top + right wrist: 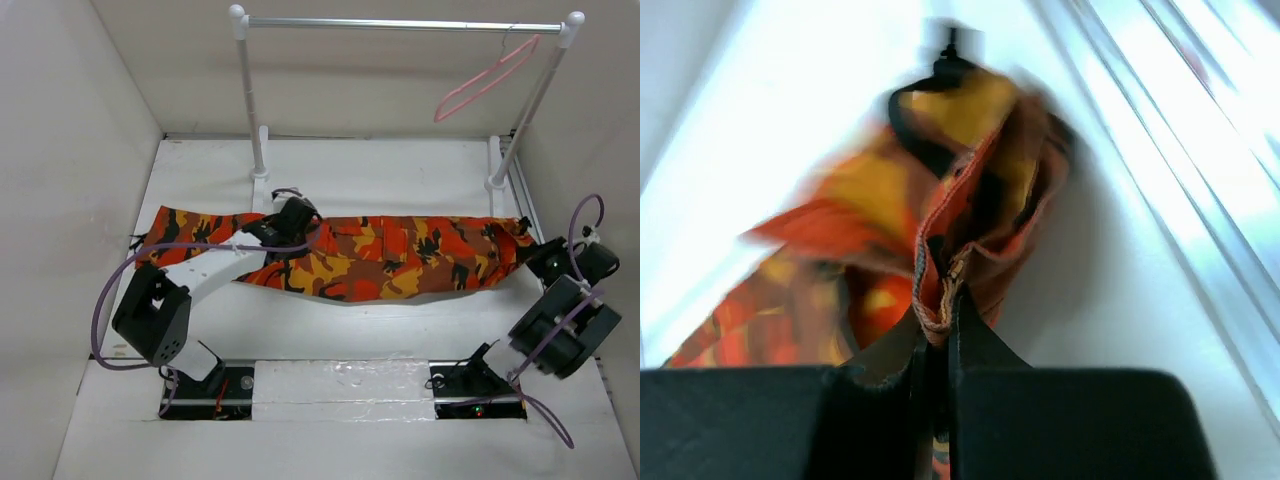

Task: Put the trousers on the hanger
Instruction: Fold the trousers

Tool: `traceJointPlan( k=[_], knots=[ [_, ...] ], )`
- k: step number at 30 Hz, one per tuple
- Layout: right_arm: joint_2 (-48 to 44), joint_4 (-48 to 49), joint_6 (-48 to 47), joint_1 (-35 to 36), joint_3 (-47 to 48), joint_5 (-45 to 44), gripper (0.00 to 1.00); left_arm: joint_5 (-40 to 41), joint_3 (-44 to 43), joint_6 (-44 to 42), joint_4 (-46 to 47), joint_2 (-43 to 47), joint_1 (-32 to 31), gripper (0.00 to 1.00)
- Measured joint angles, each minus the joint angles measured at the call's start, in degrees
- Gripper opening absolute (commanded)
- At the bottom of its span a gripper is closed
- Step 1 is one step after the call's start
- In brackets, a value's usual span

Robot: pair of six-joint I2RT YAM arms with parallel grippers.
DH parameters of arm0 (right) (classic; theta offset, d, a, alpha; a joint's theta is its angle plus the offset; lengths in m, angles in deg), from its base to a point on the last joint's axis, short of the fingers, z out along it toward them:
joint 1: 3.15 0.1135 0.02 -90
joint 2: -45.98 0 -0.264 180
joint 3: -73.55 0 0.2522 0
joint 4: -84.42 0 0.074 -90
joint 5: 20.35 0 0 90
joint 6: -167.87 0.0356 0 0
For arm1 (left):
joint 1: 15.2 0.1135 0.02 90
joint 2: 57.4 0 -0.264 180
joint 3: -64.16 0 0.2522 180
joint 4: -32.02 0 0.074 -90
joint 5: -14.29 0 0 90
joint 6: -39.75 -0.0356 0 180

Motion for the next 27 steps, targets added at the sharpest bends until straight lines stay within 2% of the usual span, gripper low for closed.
traceJointPlan(
  k=[2,5,9,14,19,22,24,27],
  knots=[
    [-10.0,-8.5,-2.6,3.2,3.3,-2.2,0.0,0.6,-2.1,-0.2,0.0,-0.6,-5.4,0.0],
    [-23.0,-18.9,-6.7,10.1,13.2,-5.1,0.0,0.5,-3.3,-0.1,2.3,-2.1,-13.0,0.0],
    [-33.1,-27.8,-11.6,17.0,27.4,-8.1,0.0,-2.7,-2.8,1.0,5.7,-6.3,-16.4,0.0],
    [-35.9,-39.9,-18.9,21.3,40.0,-12.4,0.0,-5.4,-3.4,3.0,10.6,-13.9,-18.7,0.0],
    [-35.9,-49.0,-22.5,29.6,43.1,-15.5,0.0,-9.5,-12.5,5.3,14.6,-25.2,-24.6,0.0],
    [-34.8,-52.9,-22.7,38.9,43.8,-19.2,0.0,-12.8,-19.6,6.9,17.6,-31.4,-26.8,0.0],
    [-33.5,-53.9,-22.0,47.8,44.9,-22.5,0.0,-14.6,-22.6,7.8,19.5,-34.5,-27.7,0.0],
    [-31.1,-52.9,-19.6,62.2,46.1,-29.2,0.0,-15.1,-22.1,8.7,20.8,-34.6,-28.0,0.0]
  ],
)
